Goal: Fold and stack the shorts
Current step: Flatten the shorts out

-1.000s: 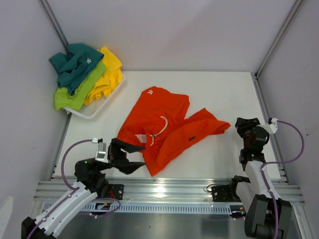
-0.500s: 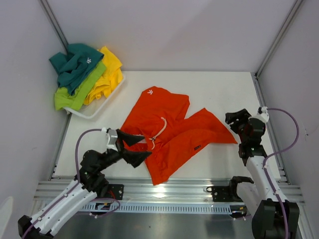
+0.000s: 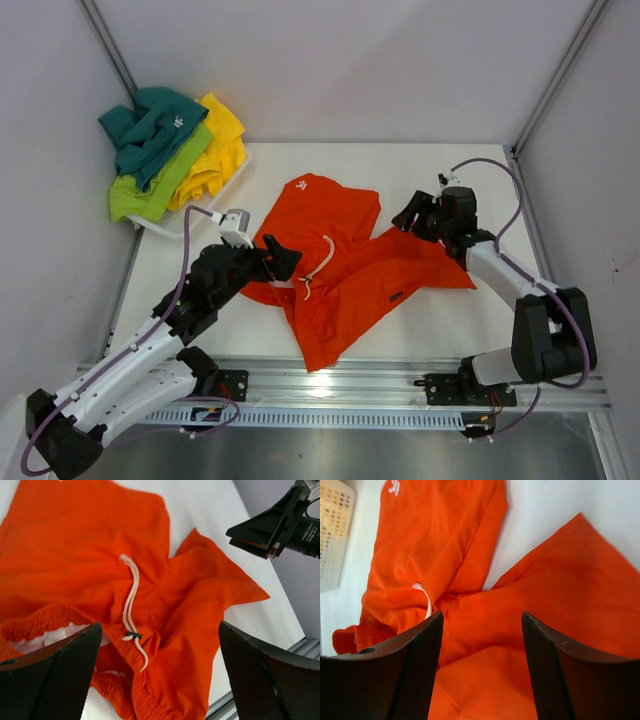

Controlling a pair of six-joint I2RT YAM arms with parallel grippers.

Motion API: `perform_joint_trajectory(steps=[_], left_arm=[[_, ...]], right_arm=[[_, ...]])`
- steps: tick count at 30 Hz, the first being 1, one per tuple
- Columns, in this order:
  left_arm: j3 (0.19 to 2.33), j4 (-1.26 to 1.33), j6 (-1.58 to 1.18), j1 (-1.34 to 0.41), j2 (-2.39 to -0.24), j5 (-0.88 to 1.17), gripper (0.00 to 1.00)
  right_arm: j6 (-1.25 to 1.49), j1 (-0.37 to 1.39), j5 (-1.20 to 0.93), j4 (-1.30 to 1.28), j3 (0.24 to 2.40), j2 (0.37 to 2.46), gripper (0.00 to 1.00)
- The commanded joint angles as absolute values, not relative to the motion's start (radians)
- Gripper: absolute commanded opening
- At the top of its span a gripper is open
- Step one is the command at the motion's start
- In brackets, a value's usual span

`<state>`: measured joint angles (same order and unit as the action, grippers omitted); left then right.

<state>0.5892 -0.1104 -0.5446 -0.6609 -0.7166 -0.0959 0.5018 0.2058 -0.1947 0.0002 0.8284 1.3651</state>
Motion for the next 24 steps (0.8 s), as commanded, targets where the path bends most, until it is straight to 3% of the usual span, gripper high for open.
perform_joint_trajectory(steps=[1, 10, 24], left_arm=[[0.615, -0.233, -0.690, -0.663, -0.721, -0.167, 0.99], [0.640, -0.249, -0.727, -0.660, -0.905, -0.161, 0.99], [0.655, -0.173, -0.715, -0.543, -1.138, -0.075, 0.99]], right_arm=[[0.483, 0.224, -0.245, -0.009, 0.917, 1.480, 0.67], [0.581, 0.238, -0.339, 0.161, 1.054, 1.810, 0.65], [0.649, 0.253, -0.428, 0.253, 1.294, 2.091, 0.65]])
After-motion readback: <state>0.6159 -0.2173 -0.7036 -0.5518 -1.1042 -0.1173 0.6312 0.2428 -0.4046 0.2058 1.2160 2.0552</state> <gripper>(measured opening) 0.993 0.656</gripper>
